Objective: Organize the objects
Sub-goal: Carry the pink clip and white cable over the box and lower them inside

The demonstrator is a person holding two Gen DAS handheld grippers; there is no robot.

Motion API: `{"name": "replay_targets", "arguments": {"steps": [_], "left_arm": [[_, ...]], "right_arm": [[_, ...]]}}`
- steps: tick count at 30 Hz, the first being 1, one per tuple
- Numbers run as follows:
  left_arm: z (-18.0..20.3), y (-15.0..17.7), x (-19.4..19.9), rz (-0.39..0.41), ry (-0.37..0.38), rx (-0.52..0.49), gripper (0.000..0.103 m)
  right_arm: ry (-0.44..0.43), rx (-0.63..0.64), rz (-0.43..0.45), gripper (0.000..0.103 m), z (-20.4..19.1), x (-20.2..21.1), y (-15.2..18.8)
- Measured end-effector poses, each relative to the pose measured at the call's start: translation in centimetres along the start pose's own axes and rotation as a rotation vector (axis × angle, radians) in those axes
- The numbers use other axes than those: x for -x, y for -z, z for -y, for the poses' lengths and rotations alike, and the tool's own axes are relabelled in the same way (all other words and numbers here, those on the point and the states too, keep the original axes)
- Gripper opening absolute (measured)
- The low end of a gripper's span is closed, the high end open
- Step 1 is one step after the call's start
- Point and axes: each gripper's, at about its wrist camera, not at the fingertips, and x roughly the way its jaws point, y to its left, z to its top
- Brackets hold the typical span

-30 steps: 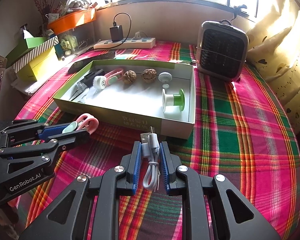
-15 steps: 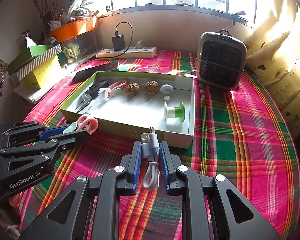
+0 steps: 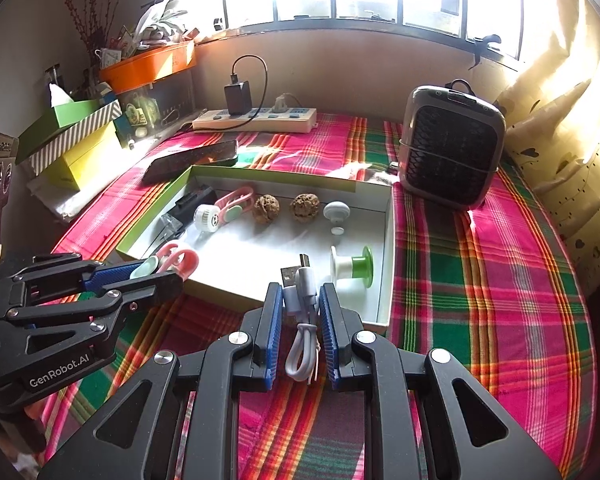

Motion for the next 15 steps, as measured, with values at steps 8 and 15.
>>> {"name": "replay_targets", "arguments": {"steps": [8, 15], "left_arm": [[-0.8, -1.3, -1.2, -0.002, -0.017, 0.004, 0.016], [-1.3, -2.2, -2.4, -0.011, -0.021, 0.008, 0.016]], "right_arm": [[-0.007, 0.003, -0.005, 0.020, 0.1, -1.6, -1.9], [-0.004, 0.000, -0.022, 0.020, 0.4, -3.3, -3.0]]}}
